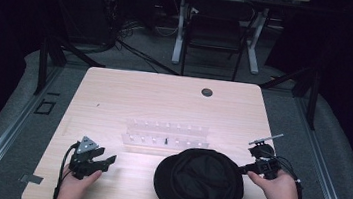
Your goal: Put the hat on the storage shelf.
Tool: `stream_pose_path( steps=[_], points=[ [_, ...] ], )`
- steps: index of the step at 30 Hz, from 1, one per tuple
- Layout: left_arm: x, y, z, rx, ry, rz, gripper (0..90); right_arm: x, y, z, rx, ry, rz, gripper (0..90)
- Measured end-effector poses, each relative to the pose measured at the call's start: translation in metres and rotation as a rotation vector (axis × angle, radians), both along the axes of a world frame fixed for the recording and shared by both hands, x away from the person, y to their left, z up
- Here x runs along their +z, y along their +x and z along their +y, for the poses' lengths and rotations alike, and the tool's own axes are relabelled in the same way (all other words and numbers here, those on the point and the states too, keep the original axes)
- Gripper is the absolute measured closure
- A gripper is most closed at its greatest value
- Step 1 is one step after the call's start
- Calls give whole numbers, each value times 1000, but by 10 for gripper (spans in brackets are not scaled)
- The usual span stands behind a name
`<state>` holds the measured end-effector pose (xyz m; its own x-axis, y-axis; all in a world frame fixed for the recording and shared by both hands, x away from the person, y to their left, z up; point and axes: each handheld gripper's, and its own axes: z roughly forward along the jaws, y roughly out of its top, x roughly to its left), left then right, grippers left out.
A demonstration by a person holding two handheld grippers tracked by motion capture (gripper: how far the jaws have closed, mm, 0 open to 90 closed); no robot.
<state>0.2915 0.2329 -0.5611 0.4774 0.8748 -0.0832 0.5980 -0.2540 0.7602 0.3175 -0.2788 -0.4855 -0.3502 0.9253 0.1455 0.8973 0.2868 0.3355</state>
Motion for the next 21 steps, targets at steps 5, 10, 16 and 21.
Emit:
stream_pose_path(
  steps=[5, 10, 16, 21],
  points=[
    [0, 0, 0, -1, 1, 3, 435, -1, 4, 0, 4, -6, 31, 638],
    [0, 0, 0, -2, 5, 7, 434, -3, 14, 0, 22, -2, 100, 656],
    [0, 1, 0, -2, 6, 5, 434, -7, 22, 2, 16, 1, 135, 693],
    [0, 1, 0, -1, 6, 5, 431, -12, 28, 1, 20, 1, 172, 707]
  ],
)
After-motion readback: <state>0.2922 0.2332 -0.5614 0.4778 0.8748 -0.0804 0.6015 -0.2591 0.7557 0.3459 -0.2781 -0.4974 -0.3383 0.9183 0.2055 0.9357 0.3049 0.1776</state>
